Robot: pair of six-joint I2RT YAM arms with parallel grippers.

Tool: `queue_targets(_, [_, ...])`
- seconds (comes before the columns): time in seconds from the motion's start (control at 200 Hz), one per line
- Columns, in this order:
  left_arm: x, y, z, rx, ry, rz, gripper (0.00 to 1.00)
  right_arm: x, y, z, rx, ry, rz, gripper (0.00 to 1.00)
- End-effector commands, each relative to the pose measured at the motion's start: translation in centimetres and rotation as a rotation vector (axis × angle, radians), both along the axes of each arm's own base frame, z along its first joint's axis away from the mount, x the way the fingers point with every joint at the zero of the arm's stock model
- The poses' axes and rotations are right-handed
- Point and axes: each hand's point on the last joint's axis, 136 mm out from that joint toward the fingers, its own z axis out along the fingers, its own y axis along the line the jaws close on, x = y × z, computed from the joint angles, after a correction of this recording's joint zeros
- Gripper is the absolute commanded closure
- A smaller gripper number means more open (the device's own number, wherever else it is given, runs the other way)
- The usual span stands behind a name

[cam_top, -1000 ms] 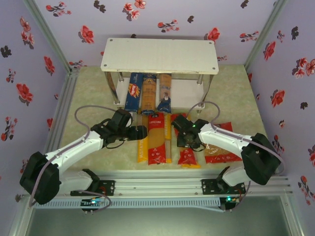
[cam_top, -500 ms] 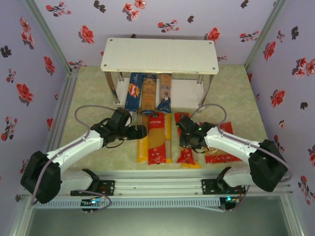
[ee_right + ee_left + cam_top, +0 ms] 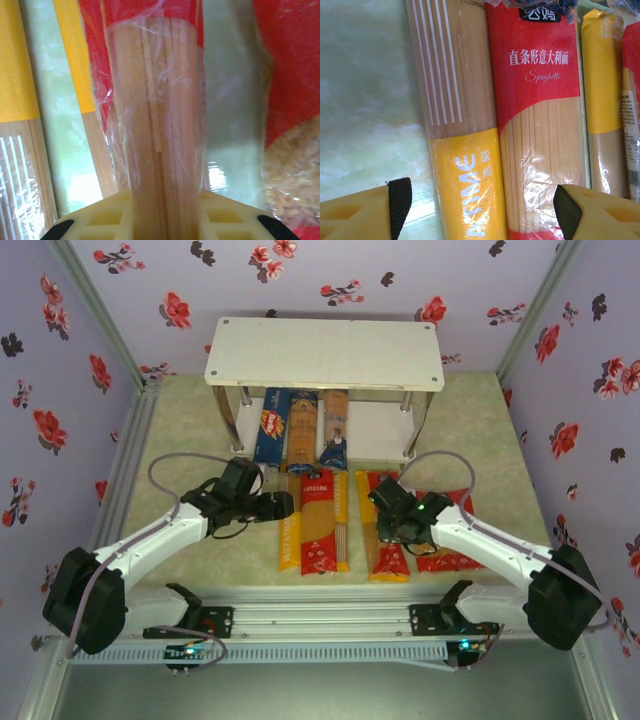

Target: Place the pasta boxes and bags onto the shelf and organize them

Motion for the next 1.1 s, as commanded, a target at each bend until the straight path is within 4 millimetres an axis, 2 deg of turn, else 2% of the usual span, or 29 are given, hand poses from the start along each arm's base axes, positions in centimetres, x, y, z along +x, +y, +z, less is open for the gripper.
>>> queue_targets(0.0, [0.1, 0.0, -0.1, -0.007, -0.009, -0.021, 0.22, 2.0, -0.4, 3.6, -0.016, -0.137, 0.015, 1.00])
queue_targets(0.415, [0.4, 0.3, 0.0, -0.011, -0.008, -0.013, 0.22, 3.5, 0.2, 9.4, 0.034, -0.272, 0.044, 1.00])
queue_targets(0.54, [0.5, 0.4, 0.1, -0.012, -0.009, -0.015, 0.22, 4.7, 0.7, 10.9, 0.019, -0.316, 0.074, 1.00])
queue_targets(0.715, [0.8, 0.3, 0.6, -0.015, -0.020, -0.019, 0.22, 8.0, 1.7, 12.2, -0.018, -0.335, 0.080, 1.00])
queue_targets(0.935, [0.8, 0.4, 0.9, -0.018, -0.026, -0.024, 0.22, 13.6, 2.9, 11.2, -0.005, -0.338, 0.054, 1.00])
queue_targets(1.095, [0.7, 0.6, 1.1, -0.021, -0.029, -0.017, 0.22, 17.6, 3.0, 10.9, -0.029, -0.352, 0.030, 1.00])
